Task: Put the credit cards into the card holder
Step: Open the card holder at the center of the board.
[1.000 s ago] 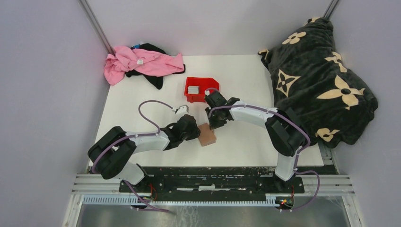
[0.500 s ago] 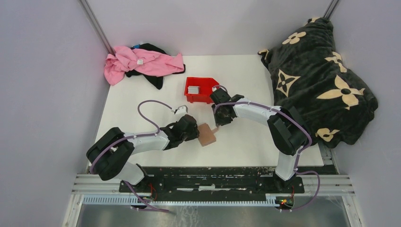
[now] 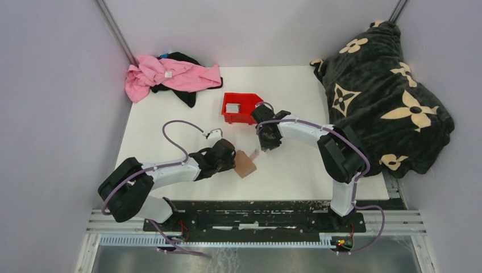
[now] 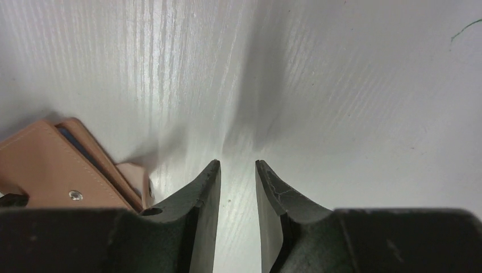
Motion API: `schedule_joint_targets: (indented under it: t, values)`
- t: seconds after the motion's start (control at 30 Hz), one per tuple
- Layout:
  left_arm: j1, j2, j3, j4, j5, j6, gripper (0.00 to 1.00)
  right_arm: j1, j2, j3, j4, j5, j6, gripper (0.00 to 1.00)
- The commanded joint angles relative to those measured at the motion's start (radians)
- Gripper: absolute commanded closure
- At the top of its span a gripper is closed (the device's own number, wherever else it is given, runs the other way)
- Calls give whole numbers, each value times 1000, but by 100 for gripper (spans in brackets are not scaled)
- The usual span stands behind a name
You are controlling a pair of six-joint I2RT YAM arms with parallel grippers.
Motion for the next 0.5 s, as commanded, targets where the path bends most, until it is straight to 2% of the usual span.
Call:
schedule_joint_targets:
  t: [0.0, 0.23, 0.47]
  values:
    - [-5, -80, 1, -142, -67, -19, 46, -3, -27, 80, -35, 30, -22, 64]
    - [-4, -131, 107, -205, -140, 39, 36, -4, -42, 247, -93, 25, -73, 61]
    - [28, -116, 205, -220, -221, 70, 24, -3, 35, 478, -110, 19, -211, 55]
